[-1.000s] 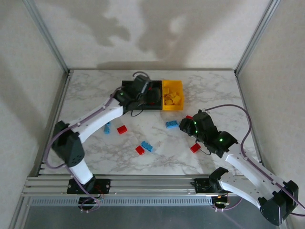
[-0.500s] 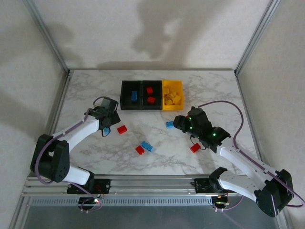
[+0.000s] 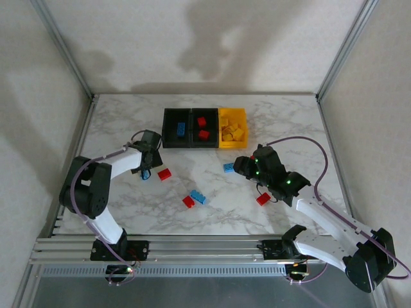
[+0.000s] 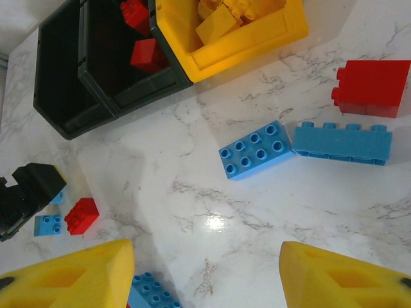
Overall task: Sort the legos into containers by color
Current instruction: Pick up the lego from the middle-left of the table, then place the lego in the container.
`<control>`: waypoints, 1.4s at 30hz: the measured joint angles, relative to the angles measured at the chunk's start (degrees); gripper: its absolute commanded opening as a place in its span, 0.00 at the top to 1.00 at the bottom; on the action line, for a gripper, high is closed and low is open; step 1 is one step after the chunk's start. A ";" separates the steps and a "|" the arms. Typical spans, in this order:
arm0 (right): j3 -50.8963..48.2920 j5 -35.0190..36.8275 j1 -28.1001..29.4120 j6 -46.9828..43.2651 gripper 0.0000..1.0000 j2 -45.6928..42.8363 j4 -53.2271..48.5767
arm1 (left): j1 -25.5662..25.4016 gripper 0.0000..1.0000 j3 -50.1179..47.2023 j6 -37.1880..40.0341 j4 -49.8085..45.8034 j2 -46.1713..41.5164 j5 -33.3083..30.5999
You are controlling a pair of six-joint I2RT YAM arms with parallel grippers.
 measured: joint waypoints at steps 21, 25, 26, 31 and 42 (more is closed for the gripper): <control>-1.01 -0.02 0.00 0.15 0.39 1.01 0.44 | 0.04 0.74 2.32 0.31 -1.88 -1.95 -0.02; -1.01 -0.02 0.00 0.09 0.39 1.31 0.52 | 0.04 0.75 5.86 0.28 -2.95 -4.24 0.50; -1.01 -0.02 0.00 -0.04 0.39 1.55 0.63 | 0.04 0.75 7.13 0.28 -3.30 -4.50 0.96; -1.01 -0.02 0.00 -0.02 0.40 2.25 1.33 | -1.22 0.75 16.31 0.28 -5.49 -3.19 2.40; -1.09 -0.17 0.02 0.44 0.40 0.22 1.64 | -5.73 0.74 35.52 0.22 -6.38 13.42 3.80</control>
